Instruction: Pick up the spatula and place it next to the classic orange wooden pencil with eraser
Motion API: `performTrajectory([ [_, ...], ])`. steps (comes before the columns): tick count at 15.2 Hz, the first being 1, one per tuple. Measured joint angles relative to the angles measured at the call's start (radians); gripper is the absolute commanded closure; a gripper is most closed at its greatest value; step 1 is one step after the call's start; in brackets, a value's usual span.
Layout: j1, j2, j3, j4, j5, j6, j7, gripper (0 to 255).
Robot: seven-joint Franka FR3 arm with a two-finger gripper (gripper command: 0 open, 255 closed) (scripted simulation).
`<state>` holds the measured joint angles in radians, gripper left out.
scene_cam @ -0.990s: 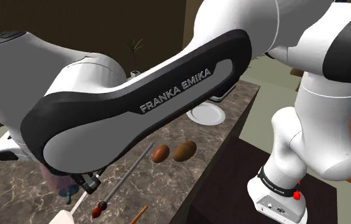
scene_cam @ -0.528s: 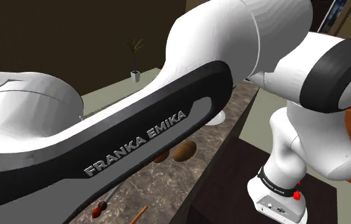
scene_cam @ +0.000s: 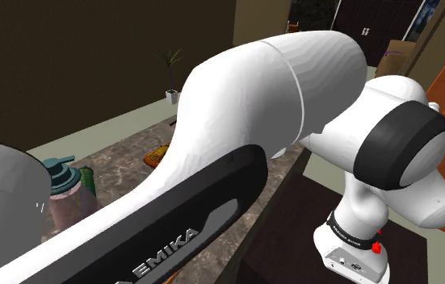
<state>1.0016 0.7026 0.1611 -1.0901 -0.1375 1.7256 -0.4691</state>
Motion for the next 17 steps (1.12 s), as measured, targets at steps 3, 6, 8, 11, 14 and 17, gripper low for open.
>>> performTrajectory([
  [3, -0.001, 0.013, -0.001, -0.015, -0.002, 0.028, 0.001, 255],
  [6, -0.004, 0.009, -0.002, -0.06, -0.002, 0.069, 0.004, 255],
  [8, -0.006, 0.013, -0.002, -0.082, -0.003, 0.095, 0.005, 255],
  [11, -0.005, 0.025, -0.003, -0.097, -0.005, 0.121, 0.008, 255],
  [14, -0.006, 0.027, -0.003, -0.101, -0.006, 0.128, 0.008, 255],
  [17, -0.006, 0.027, -0.003, -0.101, -0.006, 0.128, 0.008, 255],
])
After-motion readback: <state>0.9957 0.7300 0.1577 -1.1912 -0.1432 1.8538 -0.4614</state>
